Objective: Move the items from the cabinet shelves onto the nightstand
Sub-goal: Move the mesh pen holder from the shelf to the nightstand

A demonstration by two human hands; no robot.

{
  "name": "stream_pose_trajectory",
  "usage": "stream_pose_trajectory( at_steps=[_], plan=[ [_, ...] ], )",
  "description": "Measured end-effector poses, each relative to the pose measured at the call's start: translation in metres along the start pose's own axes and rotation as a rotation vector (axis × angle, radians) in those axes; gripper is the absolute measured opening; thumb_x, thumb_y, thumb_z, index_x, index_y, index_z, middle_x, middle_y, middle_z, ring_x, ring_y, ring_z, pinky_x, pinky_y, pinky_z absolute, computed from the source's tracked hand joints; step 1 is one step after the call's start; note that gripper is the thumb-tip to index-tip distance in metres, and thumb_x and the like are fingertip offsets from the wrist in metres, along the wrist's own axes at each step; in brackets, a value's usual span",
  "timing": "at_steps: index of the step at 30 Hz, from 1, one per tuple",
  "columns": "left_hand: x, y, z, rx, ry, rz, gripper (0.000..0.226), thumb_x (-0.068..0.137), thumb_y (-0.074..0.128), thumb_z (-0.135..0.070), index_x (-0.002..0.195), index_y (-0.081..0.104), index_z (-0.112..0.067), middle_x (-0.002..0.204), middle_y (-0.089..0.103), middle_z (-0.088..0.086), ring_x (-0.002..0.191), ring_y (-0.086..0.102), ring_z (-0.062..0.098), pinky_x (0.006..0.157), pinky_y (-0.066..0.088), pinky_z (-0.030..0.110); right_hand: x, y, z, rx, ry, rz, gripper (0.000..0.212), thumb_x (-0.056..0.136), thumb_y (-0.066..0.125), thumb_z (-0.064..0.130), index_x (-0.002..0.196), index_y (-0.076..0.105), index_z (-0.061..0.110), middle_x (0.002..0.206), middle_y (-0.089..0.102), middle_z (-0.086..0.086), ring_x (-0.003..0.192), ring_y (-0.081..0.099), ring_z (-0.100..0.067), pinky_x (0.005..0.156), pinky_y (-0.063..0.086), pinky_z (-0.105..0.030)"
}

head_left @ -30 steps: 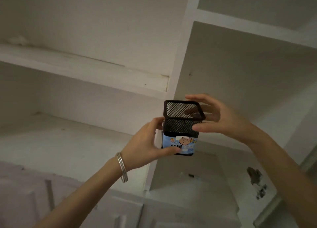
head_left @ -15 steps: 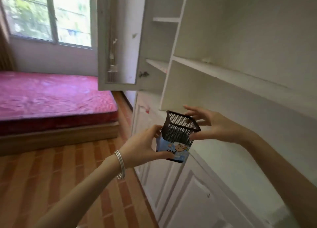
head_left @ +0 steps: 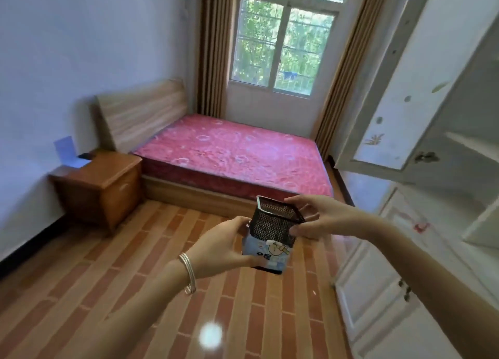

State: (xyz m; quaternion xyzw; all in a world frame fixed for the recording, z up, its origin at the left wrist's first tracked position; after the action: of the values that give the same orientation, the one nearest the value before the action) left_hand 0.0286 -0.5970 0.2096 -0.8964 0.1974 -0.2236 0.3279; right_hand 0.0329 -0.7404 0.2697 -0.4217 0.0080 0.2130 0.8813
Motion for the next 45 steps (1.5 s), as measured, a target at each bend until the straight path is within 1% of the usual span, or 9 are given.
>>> stream_pose_trajectory(
  at_steps=[8, 13, 17, 23, 26, 29, 34, 40, 45],
  plan=[
    [-0.062, -0.141, 0.144, 0.041, -0.222, -0.181, 0.083, 0.059, 0.068, -0.068, 0.125, 0.047, -0.023, 0.114, 0.059, -0.013, 0.1, 0.055, -0.002, 0.085, 0.047, 0.023, 0.157, 0.092, 0.126, -0.044, -0.21, 0.206, 0.054, 0.077, 0.073, 0.026, 0.124, 0.045, 0.029, 0.105, 0.057, 0.02, 0.085, 0.056, 0.015, 0.071, 0.042, -0.003],
    [-0.075, -0.188, 0.199, 0.063, -0.319, -0.285, 0.078, 0.057, 0.071, -0.067, 0.12, 0.039, -0.035, 0.111, 0.055, -0.02, 0.1, 0.052, -0.009, 0.082, 0.045, 0.013, 0.233, 0.127, 0.17, -0.093, -0.321, 0.29, 0.065, 0.076, 0.074, 0.021, 0.132, 0.042, 0.019, 0.121, 0.056, 0.007, 0.101, 0.059, -0.005, 0.09, 0.049, -0.025],
    [-0.065, -0.2, 0.242, 0.044, -0.392, -0.332, 0.08, 0.058, 0.075, -0.064, 0.123, 0.04, -0.033, 0.112, 0.055, -0.02, 0.1, 0.052, -0.008, 0.083, 0.045, 0.013, 0.29, 0.139, 0.176, -0.122, -0.38, 0.352, 0.068, 0.075, 0.075, 0.021, 0.134, 0.042, 0.017, 0.122, 0.054, 0.006, 0.101, 0.058, -0.005, 0.088, 0.05, -0.023],
    [-0.001, -0.227, 0.305, 0.06, -0.468, -0.342, 0.075, 0.062, 0.075, -0.06, 0.124, 0.038, -0.038, 0.115, 0.055, -0.019, 0.102, 0.052, -0.007, 0.087, 0.048, 0.022, 0.391, 0.117, 0.171, -0.1, -0.432, 0.402, 0.065, 0.076, 0.074, 0.017, 0.132, 0.042, 0.017, 0.12, 0.056, 0.006, 0.097, 0.059, -0.001, 0.083, 0.051, -0.018],
    [0.043, -0.25, 0.328, 0.057, -0.482, -0.351, 0.083, 0.061, 0.071, -0.064, 0.13, 0.041, -0.029, 0.118, 0.057, -0.014, 0.104, 0.054, -0.002, 0.09, 0.048, 0.027, 0.444, 0.088, 0.176, -0.109, -0.471, 0.414, 0.068, 0.076, 0.074, 0.017, 0.135, 0.04, 0.017, 0.123, 0.055, 0.005, 0.101, 0.057, -0.003, 0.084, 0.048, -0.015],
    [0.079, -0.275, 0.353, 0.094, -0.519, -0.372, 0.084, 0.061, 0.07, -0.064, 0.131, 0.041, -0.028, 0.119, 0.056, -0.016, 0.104, 0.054, -0.002, 0.09, 0.047, 0.025, 0.493, 0.07, 0.186, -0.12, -0.51, 0.444, 0.068, 0.077, 0.074, 0.016, 0.135, 0.04, 0.015, 0.123, 0.054, 0.005, 0.096, 0.057, 0.002, 0.078, 0.048, -0.012],
    [0.12, -0.308, 0.395, 0.134, -0.574, -0.384, 0.079, 0.068, 0.078, -0.045, 0.133, 0.038, -0.026, 0.119, 0.053, -0.018, 0.104, 0.053, -0.005, 0.091, 0.043, 0.017, 0.562, 0.058, 0.195, -0.102, -0.565, 0.449, 0.054, 0.078, 0.072, 0.01, 0.125, 0.046, 0.019, 0.109, 0.054, 0.013, 0.085, 0.052, 0.016, 0.072, 0.042, -0.003],
    [0.157, -0.333, 0.459, 0.105, -0.617, -0.406, 0.072, 0.068, 0.077, -0.046, 0.126, 0.037, -0.032, 0.113, 0.05, -0.025, 0.1, 0.05, -0.012, 0.085, 0.04, 0.008, 0.652, 0.064, 0.194, -0.137, -0.556, 0.468, 0.076, 0.076, 0.074, 0.021, 0.14, 0.033, 0.015, 0.134, 0.047, 0.002, 0.108, 0.054, -0.009, 0.088, 0.045, -0.019],
    [0.191, -0.375, 0.535, 0.061, -0.628, -0.388, 0.085, 0.054, 0.073, -0.062, 0.125, 0.042, -0.028, 0.118, 0.056, -0.018, 0.103, 0.054, -0.005, 0.091, 0.047, 0.027, 0.735, 0.072, 0.207, -0.193, -0.58, 0.446, 0.081, 0.075, 0.075, 0.029, 0.142, 0.032, 0.017, 0.136, 0.045, 0.002, 0.11, 0.054, -0.011, 0.095, 0.045, -0.03]
  ],
)
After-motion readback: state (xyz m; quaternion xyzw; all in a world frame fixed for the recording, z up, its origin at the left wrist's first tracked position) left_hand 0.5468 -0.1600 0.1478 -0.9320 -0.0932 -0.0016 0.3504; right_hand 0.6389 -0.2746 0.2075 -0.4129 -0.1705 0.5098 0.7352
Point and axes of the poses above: each hand's wrist, its own x-axis towards the middle knuckle, its own y-axis out of the palm, z = x × y, the point moved 10 cm from there along x, towards the middle knuckle
